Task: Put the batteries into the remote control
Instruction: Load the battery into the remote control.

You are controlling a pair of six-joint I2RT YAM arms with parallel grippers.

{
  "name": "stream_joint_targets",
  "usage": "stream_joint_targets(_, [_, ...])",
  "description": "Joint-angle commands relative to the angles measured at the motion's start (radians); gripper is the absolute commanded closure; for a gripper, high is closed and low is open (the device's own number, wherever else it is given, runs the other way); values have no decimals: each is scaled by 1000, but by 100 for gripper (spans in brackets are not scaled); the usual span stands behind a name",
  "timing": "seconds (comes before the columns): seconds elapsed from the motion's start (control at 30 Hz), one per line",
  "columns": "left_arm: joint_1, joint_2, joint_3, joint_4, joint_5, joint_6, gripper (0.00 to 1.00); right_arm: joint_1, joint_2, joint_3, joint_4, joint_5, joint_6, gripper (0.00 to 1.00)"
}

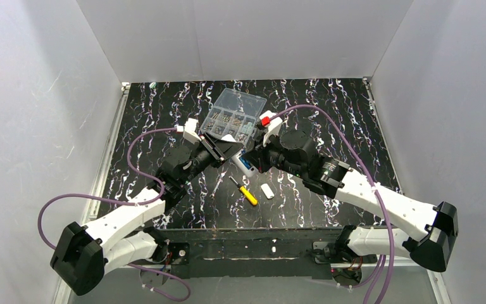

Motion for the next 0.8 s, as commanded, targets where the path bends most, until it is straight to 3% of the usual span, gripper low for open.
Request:
stream_joint_targets(0.0, [-5, -16, 24, 122, -1, -18, 100, 7, -12, -7, 9, 4, -40, 99])
stream_joint_targets(0.77, [-3, -13, 22, 140, -7, -28, 100, 10, -30, -47, -1, -39, -61, 97])
